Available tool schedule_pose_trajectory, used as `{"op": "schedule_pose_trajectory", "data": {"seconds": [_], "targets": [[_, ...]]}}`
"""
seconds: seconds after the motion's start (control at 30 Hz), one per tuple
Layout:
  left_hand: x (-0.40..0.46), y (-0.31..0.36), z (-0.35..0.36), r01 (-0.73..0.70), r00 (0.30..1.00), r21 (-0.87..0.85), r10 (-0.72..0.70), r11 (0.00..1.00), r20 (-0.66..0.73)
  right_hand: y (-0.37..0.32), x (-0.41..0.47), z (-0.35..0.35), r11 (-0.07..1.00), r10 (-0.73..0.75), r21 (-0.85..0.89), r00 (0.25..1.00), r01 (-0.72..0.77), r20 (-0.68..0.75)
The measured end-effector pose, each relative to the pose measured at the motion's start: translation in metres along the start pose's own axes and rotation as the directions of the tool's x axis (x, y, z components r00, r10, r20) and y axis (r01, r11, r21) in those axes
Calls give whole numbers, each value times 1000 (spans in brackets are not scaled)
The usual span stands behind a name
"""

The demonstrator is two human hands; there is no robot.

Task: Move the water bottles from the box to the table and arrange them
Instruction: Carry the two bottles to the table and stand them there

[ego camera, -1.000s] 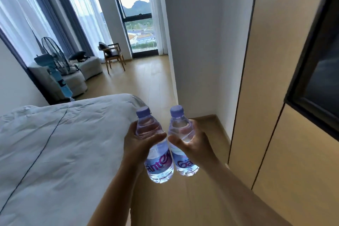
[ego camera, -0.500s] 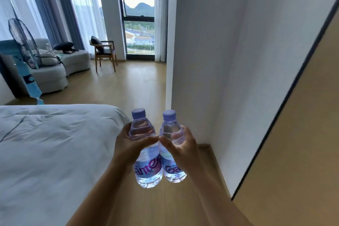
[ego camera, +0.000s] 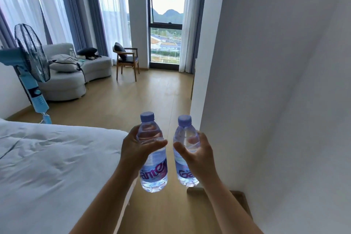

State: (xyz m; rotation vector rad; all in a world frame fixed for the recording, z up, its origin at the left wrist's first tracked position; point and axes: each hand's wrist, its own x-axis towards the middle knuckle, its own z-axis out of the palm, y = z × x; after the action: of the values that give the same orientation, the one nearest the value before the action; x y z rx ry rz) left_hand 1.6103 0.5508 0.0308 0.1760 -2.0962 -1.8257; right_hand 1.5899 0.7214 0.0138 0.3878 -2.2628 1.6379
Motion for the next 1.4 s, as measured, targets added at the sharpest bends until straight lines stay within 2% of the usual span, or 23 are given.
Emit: {"op": "schedule_pose_trajectory", "data": {"seconds": [0.3,0.53,0.97,1.2,1.4], "targets": [[229,-35,2,-20,999,16,20,1000,45,62,201,99,999,42,16,999,-42,-32],[384,-49,12,-39,996,27,37,999,85,109,331,149,997,72,15,995,-71,-75],[645,-103,103,3,996,0,-3,1000,87,226,588,195,993,100,75,987,-92,-123],[789,-123,158,23,999,-22,-23,999,26,280,741,209,996,85,10,991,-85,-103],[894,-149,192,55,998,-66,-53,996,40,326,842,227,995,98,8,991,-98,-86]]}}
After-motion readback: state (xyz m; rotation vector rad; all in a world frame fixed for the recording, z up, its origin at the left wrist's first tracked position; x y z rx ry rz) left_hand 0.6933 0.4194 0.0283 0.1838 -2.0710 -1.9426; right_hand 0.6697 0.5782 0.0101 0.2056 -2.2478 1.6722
